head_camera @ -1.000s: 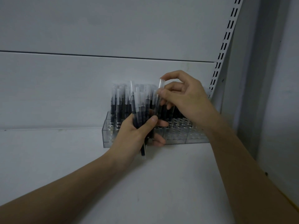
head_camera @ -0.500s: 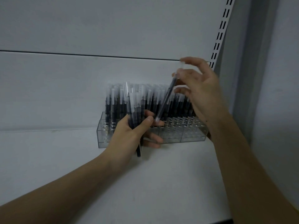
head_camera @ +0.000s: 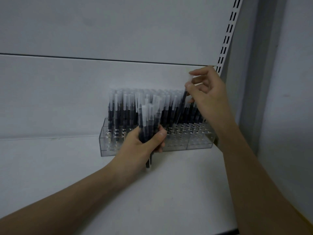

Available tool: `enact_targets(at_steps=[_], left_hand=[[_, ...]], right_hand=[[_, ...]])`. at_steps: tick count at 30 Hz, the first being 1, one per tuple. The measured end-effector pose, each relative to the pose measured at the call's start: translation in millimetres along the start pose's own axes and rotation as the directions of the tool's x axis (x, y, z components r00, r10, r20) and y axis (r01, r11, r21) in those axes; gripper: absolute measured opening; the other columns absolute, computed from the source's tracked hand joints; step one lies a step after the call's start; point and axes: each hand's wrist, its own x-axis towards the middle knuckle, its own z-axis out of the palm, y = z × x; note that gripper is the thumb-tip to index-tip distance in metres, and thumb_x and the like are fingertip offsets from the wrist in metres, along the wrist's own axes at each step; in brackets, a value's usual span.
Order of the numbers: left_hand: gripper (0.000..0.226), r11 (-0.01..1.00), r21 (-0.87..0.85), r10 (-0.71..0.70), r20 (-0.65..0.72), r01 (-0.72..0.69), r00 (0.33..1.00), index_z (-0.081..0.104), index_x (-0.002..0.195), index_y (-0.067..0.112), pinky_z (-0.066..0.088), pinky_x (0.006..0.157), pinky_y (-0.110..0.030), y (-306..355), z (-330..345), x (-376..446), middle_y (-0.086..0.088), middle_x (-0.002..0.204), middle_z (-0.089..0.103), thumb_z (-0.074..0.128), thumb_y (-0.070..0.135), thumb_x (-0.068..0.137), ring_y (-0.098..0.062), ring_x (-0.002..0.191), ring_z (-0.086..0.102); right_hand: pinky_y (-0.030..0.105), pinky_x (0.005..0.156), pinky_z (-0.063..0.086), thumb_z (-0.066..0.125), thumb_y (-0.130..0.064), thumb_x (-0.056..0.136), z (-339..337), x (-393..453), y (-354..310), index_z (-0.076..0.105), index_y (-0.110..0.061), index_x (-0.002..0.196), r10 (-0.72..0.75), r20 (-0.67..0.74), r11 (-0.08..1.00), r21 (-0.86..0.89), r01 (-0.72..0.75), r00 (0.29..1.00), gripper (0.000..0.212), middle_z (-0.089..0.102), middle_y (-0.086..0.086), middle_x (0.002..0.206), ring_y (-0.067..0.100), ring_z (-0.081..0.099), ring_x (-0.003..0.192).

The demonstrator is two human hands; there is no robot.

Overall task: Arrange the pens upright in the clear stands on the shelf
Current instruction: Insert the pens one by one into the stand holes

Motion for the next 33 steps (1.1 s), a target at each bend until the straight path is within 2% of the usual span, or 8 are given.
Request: enact_targets(at_steps=[4, 7, 10, 16, 21, 24, 28, 33], left_hand=[[0.028, 0.993, 0.116, -0.039, 0.041, 0.034, 0.998, 0.060, 0.083, 0.015, 0.047, 0.062, -0.024, -2, 0, -2, 0.004, 0.065, 0.059, 0.062, 0.043, 0.082, -0.010, 0.066, 0.057], [0.027, 0.987, 0.142, -0.083, 0.010, 0.081, 0.996, 0.057, 0.076, 0.015, 0.044, 0.051, -0.031, -3, 1, -1, -0.001, 0.064, 0.058, 0.064, 0.036, 0.090, -0.020, 0.066, 0.055], [0.027, 0.987, 0.134, -0.096, 0.003, 0.094, 0.995, 0.054, 0.076, 0.012, 0.041, 0.058, -0.038, -4, 1, 0, -0.006, 0.062, 0.053, 0.063, 0.030, 0.094, -0.023, 0.059, 0.049], [0.028, 0.991, -0.042, -0.121, 0.068, 0.124, 0.990, 0.041, 0.084, 0.011, 0.032, 0.045, -0.025, -1, 2, 1, -0.002, 0.064, 0.032, 0.060, 0.030, 0.093, -0.013, 0.049, 0.030], [0.029, 0.991, -0.106, -0.073, 0.066, 0.079, 0.995, 0.041, 0.085, 0.013, 0.025, 0.045, -0.027, 15, 12, -1, -0.013, 0.069, 0.030, 0.058, 0.036, 0.092, -0.017, 0.052, 0.023], [0.027, 0.989, -0.145, -0.024, 0.006, 0.024, 1.000, 0.041, 0.087, 0.009, 0.027, 0.045, -0.028, 22, 18, 1, -0.015, 0.070, 0.036, 0.056, 0.030, 0.097, -0.019, 0.051, 0.025], [0.028, 0.998, -0.043, 0.046, -0.070, -0.049, 0.996, 0.050, 0.097, 0.003, 0.035, 0.050, -0.037, 27, 23, 14, -0.011, 0.065, 0.049, 0.055, 0.030, 0.101, -0.022, 0.051, 0.040], [0.017, 0.990, -0.124, 0.051, -0.157, -0.071, 0.986, 0.054, 0.100, 0.005, 0.044, 0.044, -0.026, 31, 42, 27, 0.000, 0.067, 0.061, 0.052, 0.022, 0.102, -0.016, 0.047, 0.048]], right_hand=[[0.046, 0.075, 0.059, 0.065, -0.011, 0.093, -3, 1, 1, 0.055, -0.032, 0.094, -0.030, 0.003, 0.999, -0.018, 0.030, 1.000, 0.023, 0.062, 0.001, 0.094, 0.029, 0.067, 0.081], [0.042, 0.073, 0.060, 0.066, -0.008, 0.093, -5, 3, 2, 0.055, -0.029, 0.093, -0.054, 0.006, 0.998, -0.026, 0.055, 0.998, 0.023, 0.062, -0.001, 0.094, 0.025, 0.067, 0.082], [0.039, 0.068, 0.062, 0.066, -0.008, 0.093, -9, 3, 2, 0.054, -0.025, 0.094, -0.048, 0.024, 0.998, -0.046, 0.049, 0.999, 0.021, 0.062, 0.000, 0.092, 0.019, 0.068, 0.077], [0.047, 0.072, 0.060, 0.066, -0.007, 0.091, -5, 0, 8, 0.057, -0.018, 0.097, -0.029, 0.128, 0.994, -0.100, 0.042, 0.991, 0.015, 0.061, 0.003, 0.089, 0.026, 0.067, 0.077], [0.049, 0.068, 0.059, 0.067, -0.011, 0.092, 1, -3, 13, 0.058, -0.014, 0.100, 0.011, 0.213, 0.991, -0.130, 0.017, 0.977, 0.013, 0.059, -0.002, 0.084, 0.027, 0.065, 0.075], [0.044, 0.065, 0.061, 0.067, -0.010, 0.092, -1, -2, 13, 0.058, -0.013, 0.101, 0.012, 0.221, 0.992, -0.125, 0.016, 0.975, 0.012, 0.059, -0.002, 0.085, 0.021, 0.066, 0.074], [0.047, 0.068, 0.061, 0.069, -0.012, 0.091, 1, -1, 17, 0.058, -0.020, 0.096, 0.038, 0.257, 0.985, -0.172, 0.007, 0.966, 0.014, 0.064, 0.001, 0.085, 0.019, 0.067, 0.075], [0.051, 0.073, 0.057, 0.070, -0.016, 0.091, 0, -2, 19, 0.060, -0.025, 0.092, 0.076, 0.288, 0.981, -0.193, -0.020, 0.955, 0.013, 0.067, 0.008, 0.094, 0.025, 0.066, 0.079]])
